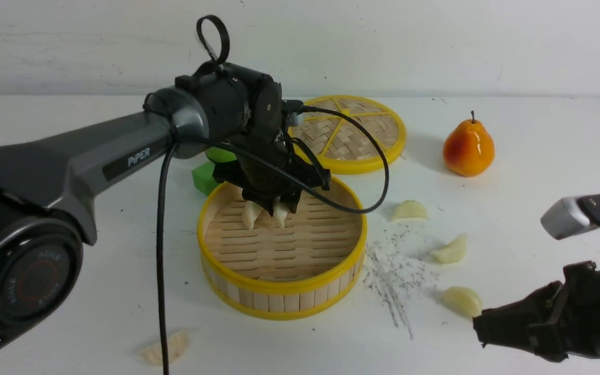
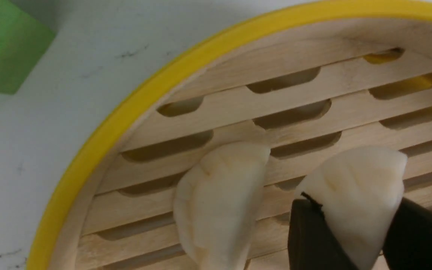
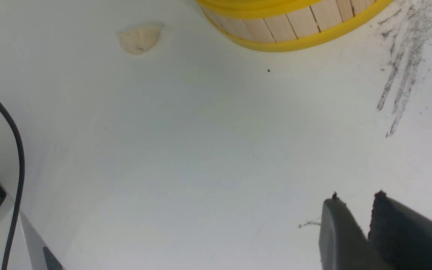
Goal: Put the dumplings into the steamer on the white table.
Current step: 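Place the dumpling into the bamboo steamer basket with the left gripper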
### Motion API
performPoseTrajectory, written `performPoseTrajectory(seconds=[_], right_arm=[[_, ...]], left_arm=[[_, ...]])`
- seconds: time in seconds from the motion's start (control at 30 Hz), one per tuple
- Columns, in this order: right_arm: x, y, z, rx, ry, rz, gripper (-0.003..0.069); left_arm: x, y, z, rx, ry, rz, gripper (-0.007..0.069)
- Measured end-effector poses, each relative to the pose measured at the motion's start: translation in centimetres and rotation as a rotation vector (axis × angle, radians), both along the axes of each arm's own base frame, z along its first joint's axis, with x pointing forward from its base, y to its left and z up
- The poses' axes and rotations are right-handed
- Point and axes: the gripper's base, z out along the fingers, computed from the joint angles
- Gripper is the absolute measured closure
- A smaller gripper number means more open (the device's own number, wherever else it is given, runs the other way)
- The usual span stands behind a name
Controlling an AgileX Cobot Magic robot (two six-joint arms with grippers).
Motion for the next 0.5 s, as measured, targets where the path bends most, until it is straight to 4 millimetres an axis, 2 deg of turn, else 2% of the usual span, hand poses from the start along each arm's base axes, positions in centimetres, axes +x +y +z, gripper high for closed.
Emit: performPoseTrajectory(seconds=[0.2, 0.4, 0.5], right_arm=[[0.00, 0.03, 0.04, 0.007, 0.001, -0.002, 0.0519], [-0.03, 0.06, 0.04, 0.009, 0.004, 0.002, 0.0512], [-0.04, 0.06, 0.04, 0.009, 0.004, 0.002, 0.0511]], left_arm=[[-0.21, 0.13, -0.26, 0.017, 0.033, 0.003, 0.0379], [-0.15, 0.10, -0.15, 0.014, 0.027, 0.004, 0.0283], [-0.08, 0.06, 0.47, 0.010, 0.020, 0.004, 0.0260]])
